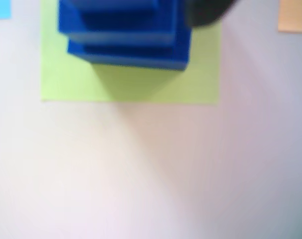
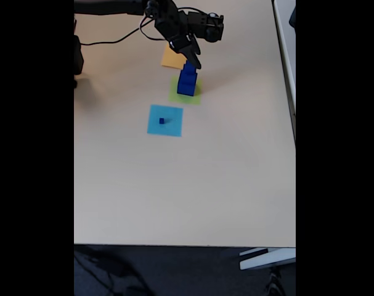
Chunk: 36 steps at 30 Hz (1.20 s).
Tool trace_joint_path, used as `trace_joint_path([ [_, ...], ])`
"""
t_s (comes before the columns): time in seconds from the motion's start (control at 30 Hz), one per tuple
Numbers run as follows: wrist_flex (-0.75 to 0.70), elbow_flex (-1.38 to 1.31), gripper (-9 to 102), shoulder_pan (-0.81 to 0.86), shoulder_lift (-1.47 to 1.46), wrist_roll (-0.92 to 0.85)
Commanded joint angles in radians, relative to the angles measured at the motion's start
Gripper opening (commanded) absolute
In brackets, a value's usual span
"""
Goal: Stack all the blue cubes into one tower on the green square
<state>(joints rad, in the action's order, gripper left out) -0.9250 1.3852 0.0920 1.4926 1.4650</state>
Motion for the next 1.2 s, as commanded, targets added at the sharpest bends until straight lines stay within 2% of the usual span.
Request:
trace_joint_path([
  [0.0,0.055,-0.015,24,0.0,0.11,-0.017],
  [0.23,0.101,-0.006,25,0.066,0.15,-0.112],
  [0.6,0.017,0.043,25,0.256,0.201,-0.284],
  [0.87,-0.081,0.087,24,0.305,0.16,-0.273],
  [1.17,-0.052,0.175,23,0.327,0.1,-0.282],
])
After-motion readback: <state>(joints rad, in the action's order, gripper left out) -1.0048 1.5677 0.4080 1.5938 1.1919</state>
